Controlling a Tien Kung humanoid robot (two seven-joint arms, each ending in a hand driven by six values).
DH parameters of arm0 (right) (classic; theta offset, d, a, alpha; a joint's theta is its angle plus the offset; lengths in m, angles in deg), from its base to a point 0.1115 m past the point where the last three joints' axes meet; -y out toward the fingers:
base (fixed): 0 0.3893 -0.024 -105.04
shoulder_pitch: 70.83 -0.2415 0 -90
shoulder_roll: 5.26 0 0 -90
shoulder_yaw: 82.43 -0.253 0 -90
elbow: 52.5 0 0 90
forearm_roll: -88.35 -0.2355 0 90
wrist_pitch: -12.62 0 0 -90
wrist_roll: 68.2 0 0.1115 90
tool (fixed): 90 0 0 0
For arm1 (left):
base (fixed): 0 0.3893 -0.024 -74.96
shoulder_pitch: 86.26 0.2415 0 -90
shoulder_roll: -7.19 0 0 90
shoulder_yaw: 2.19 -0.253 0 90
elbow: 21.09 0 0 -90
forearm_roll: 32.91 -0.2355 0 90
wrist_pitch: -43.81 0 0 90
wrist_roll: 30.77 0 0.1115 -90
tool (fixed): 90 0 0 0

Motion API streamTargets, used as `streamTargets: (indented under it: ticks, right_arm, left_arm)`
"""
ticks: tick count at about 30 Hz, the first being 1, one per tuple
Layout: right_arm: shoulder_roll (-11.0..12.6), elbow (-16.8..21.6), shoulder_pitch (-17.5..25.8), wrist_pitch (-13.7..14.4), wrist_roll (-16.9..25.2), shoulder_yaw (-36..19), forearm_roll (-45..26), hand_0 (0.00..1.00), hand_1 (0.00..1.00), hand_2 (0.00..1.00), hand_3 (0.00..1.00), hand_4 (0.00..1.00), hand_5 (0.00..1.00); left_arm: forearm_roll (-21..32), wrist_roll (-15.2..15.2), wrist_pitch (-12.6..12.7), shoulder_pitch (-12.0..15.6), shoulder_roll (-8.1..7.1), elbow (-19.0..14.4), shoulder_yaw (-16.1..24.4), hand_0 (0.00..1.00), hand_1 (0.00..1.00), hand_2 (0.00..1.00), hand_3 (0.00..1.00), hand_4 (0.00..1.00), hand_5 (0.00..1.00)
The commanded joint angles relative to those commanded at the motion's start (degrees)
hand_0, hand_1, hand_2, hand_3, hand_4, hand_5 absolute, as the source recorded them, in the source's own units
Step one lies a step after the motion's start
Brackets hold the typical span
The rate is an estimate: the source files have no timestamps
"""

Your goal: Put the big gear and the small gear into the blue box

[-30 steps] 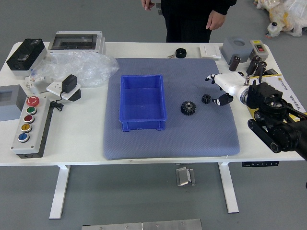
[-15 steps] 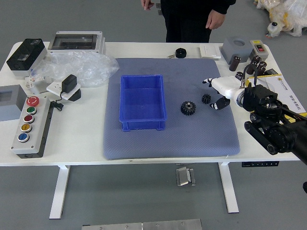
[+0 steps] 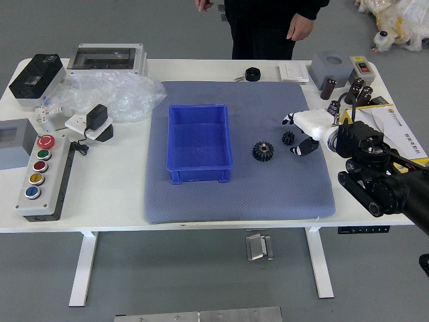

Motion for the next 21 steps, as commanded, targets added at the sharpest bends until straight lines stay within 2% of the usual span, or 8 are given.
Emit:
streamTargets:
  ticks: [3,4,9,10,21]
  right_arm:
    - [-0.11,-0.25,-0.47,-0.18,0.03,0.45,-0.27,0.594,0.562,0.708,0.692,0.761,0.202]
    - [-0.13,-0.29,-0.60,-0.25,0.03,0.57,-0.33,0.587,0.537,0.671,0.656,0.725,0.239]
    - [-0.17,-0.46,-1.19,-0.61,-0.02,1.46,-0.68,0.587,0.537,0.671,0.656,0.725,0.239]
    - [-0.18,-0.50,-1.28,-0.66,-0.03,1.68,-0.76,0.585,0.533,0.657,0.649,0.696,0.253]
    - [-0.65,-1.31,-2.17,-0.94,-0.17,4.31,-1.61,0.581,0.530,0.652,0.650,0.691,0.267]
  left_arm:
    - [0.00,0.01,0.00,-0.03,-0.05,0.00,-0.04,0.863,0.832,0.818,0.835,0.700,0.291]
    - [-0.02,0.01,-0.01,-0.04,-0.06,0.00,-0.04,0.863,0.832,0.818,0.835,0.701,0.291]
    - [-0.01,0.02,-0.01,-0.11,-0.16,0.00,-0.10,0.863,0.832,0.818,0.835,0.701,0.291]
    - [0.00,0.01,0.00,-0.11,-0.19,0.00,-0.12,0.863,0.832,0.818,0.835,0.700,0.291]
    - [0.01,0.02,-0.01,-0.16,-0.28,0.00,-0.21,0.863,0.832,0.818,0.836,0.701,0.293]
